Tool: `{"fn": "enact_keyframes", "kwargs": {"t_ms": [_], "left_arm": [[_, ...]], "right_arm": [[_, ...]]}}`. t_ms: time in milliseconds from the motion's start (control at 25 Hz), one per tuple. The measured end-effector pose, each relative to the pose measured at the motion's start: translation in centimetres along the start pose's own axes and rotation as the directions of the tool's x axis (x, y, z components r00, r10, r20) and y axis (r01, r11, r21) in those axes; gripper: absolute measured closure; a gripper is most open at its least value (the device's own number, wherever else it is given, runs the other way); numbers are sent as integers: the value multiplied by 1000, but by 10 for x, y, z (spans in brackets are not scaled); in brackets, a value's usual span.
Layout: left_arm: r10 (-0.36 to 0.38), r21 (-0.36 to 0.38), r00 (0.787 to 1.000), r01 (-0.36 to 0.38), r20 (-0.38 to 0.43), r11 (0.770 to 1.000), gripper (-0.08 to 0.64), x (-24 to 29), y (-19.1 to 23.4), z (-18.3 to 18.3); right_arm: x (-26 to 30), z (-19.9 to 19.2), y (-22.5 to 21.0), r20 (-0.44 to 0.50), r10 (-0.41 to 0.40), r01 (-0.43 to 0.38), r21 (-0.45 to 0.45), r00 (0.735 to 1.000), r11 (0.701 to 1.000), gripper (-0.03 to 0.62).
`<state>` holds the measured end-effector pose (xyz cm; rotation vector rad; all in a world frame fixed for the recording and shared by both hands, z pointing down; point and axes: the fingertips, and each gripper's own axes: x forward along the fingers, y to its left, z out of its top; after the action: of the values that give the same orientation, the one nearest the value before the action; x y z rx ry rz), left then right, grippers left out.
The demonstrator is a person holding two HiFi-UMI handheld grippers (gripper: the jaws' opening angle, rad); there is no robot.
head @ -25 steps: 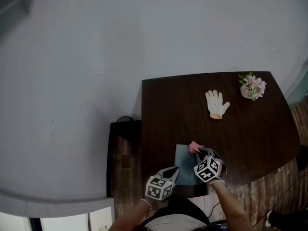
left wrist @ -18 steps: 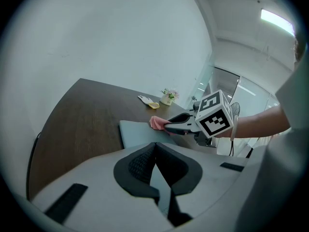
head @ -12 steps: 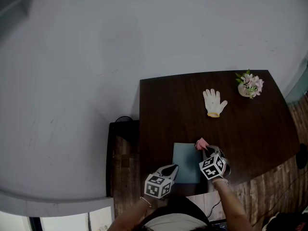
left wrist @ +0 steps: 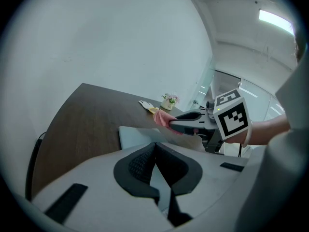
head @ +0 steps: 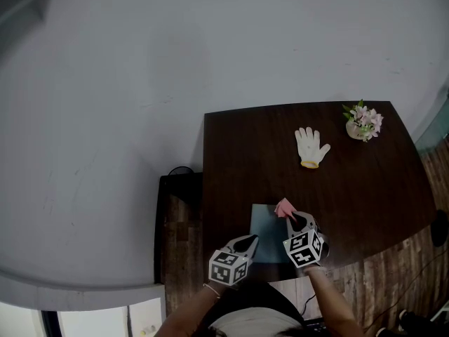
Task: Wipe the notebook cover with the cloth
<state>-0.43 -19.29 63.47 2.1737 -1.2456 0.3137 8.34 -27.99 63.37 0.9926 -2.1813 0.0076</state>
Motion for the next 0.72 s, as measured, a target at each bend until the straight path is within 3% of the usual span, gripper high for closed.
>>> {"fn": "enact_keyframes", "kwargs": {"t_ms": [360,720], "left_arm": [[-16,16,1000,17,-6,1000,541,-20,2,-1],[-14,14,1000,14,-11,1000,541,-40,22,1]], "right_arm": [[0,28,65,44,112,-109,-53,993,993,555],[23,29,120,-9,203,-203,-85,979,975,555]]}}
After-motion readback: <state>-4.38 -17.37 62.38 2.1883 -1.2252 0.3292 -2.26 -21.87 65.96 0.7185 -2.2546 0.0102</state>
